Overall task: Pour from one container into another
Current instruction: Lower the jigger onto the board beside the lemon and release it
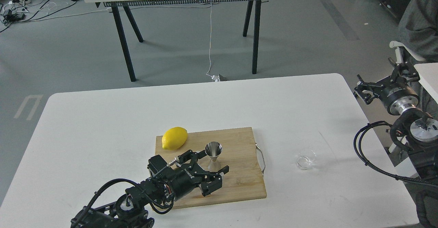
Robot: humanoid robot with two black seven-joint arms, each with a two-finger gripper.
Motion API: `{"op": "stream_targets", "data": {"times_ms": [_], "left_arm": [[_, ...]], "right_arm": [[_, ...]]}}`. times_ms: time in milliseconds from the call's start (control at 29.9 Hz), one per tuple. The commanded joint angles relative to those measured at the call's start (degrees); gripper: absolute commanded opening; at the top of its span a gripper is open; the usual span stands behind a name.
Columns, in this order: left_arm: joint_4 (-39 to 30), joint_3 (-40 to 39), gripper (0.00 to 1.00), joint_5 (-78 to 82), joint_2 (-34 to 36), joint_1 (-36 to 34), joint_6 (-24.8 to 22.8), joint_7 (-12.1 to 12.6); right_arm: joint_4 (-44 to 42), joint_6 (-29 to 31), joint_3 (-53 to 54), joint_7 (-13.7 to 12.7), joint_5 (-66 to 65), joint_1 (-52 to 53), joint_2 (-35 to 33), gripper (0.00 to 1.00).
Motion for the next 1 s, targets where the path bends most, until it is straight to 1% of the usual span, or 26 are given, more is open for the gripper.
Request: {"op": "stream_targets", "data": {"times_ms": [0, 569, 970], "left_arm": [[0.0, -0.2, 0.99, 0.0, 0.0, 0.0, 0.0, 0.0], [-0.2, -0.9, 0.99, -0.1, 0.0, 1.4, 0.0, 0.0], [-2.1, -2.0, 0.99, -0.2, 3.5, 2.3, 0.0, 0.0]], "right_arm": [[0.0, 0.0, 0.0, 0.0, 0.0, 0.0, 0.0, 0.99], [0.0, 0.0, 0.0, 0.1, 0.0, 0.0, 0.8, 0.99], [-0.1, 0.0, 0.1, 0.1, 0.0, 0.0, 0.9, 0.99]]}}
